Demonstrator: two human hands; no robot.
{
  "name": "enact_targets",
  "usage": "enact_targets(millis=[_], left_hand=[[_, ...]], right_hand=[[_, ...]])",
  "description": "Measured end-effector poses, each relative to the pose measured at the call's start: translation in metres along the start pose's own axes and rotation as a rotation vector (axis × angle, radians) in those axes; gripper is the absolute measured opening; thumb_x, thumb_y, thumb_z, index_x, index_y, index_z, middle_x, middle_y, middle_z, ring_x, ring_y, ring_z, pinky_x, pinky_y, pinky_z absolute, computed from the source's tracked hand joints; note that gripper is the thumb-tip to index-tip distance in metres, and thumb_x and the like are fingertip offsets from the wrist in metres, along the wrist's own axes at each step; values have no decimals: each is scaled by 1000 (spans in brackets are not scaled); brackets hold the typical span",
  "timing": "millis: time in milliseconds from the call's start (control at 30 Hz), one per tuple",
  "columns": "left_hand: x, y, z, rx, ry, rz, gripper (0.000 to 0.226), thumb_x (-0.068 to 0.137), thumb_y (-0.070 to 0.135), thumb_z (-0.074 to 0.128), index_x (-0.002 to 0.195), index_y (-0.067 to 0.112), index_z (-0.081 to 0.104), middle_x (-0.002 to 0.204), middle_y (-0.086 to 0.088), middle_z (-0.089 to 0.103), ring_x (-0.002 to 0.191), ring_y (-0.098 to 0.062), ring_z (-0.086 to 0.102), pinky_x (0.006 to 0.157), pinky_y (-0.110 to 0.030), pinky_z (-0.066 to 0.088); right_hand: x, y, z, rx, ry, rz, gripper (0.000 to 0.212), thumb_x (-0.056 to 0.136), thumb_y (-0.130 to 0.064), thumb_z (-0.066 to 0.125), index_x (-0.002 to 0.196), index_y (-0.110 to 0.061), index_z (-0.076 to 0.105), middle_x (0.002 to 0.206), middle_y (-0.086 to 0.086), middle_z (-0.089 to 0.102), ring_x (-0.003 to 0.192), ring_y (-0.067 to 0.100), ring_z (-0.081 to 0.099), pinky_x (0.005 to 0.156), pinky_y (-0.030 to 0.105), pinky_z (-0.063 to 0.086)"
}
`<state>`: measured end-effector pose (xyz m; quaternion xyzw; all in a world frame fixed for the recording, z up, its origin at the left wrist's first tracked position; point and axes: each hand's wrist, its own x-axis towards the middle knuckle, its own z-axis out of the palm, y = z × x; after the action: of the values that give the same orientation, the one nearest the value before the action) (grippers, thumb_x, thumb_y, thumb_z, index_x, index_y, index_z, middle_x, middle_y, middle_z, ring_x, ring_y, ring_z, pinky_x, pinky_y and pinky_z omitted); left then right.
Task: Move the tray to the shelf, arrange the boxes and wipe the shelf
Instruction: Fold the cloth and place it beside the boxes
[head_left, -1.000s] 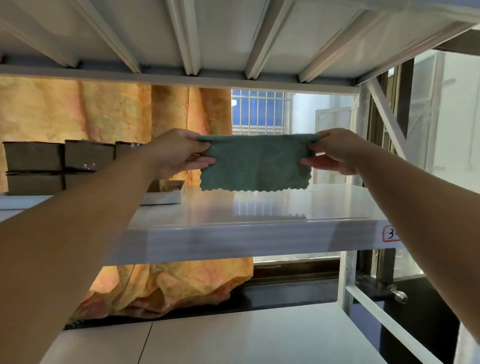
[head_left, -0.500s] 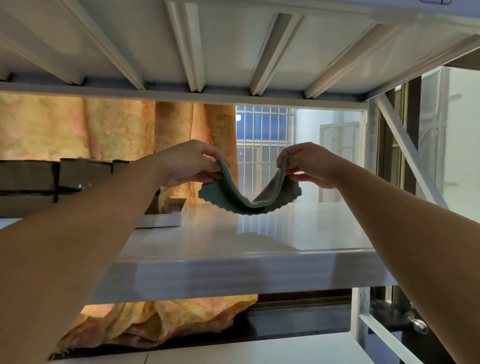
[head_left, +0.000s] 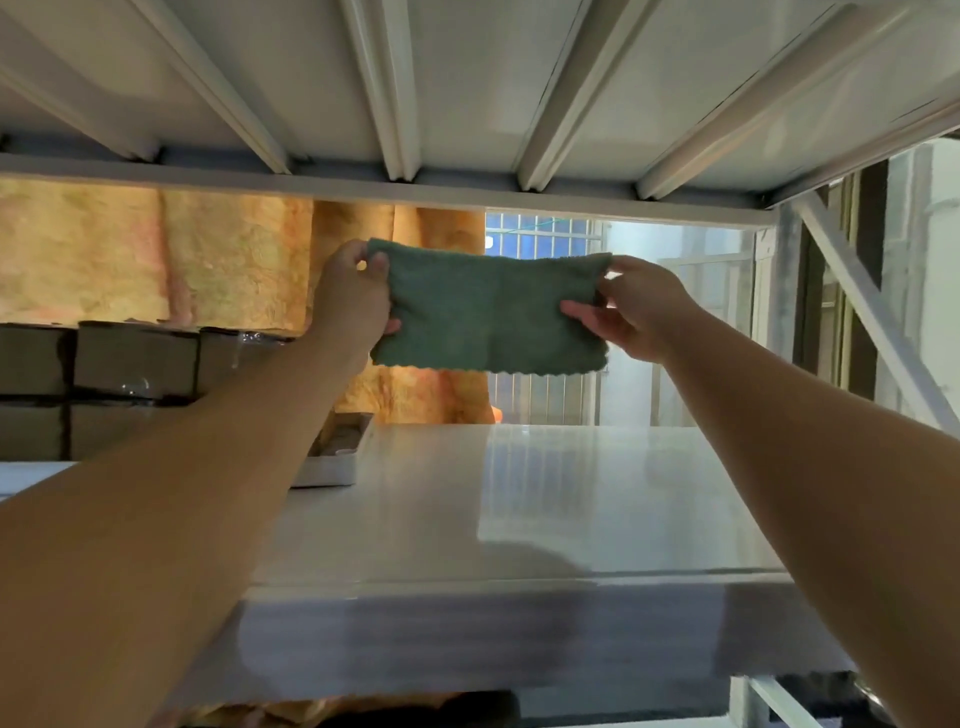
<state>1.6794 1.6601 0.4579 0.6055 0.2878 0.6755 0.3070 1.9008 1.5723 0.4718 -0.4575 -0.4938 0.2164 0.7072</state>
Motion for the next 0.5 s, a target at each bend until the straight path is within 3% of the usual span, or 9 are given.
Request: enact_targets(millis=[100,167,300,400,500], left_hand=[[-3,0,2,-28,-74,-63,15,102,27,35,110,31,48,106,0,51,78,-13,59,59,-27,57],[-9,-3,2,-83,-172,-204,23,103,28,34,122,30,46,116,-4,49,78,-19,66,61,-32,59],[-13,-7,-8,-236,-364,-427,34,103,25,36,137,28,40,144,-15,37,105,-44,62,82,-52,52],[-12,-4,-14,-295,-429,-450,37,102,25,38,139,27,38,145,-18,36,120,-50,51,94,-61,43],[-12,-3,-20,-292,-492,-386,37,102,24,39,139,23,40,140,-20,43,122,-46,51,103,-60,36]], right_hand=[[8,19,-1,-49,14,31,22,96,-1,42,82,-17,49,89,6,59,76,16,63,75,27,58],[11,29,-6,-6,11,72,12,96,-3,45,92,-11,52,100,9,58,84,18,63,80,30,58],[5,34,-25,267,-57,220,13,91,-3,54,101,-10,55,107,11,57,101,34,60,87,43,56],[-1,31,-28,255,-115,206,13,94,-9,54,106,-13,58,112,13,58,105,36,62,89,46,55],[-4,27,-23,282,-162,141,12,99,-17,47,104,-15,58,114,12,56,110,33,58,92,51,52]])
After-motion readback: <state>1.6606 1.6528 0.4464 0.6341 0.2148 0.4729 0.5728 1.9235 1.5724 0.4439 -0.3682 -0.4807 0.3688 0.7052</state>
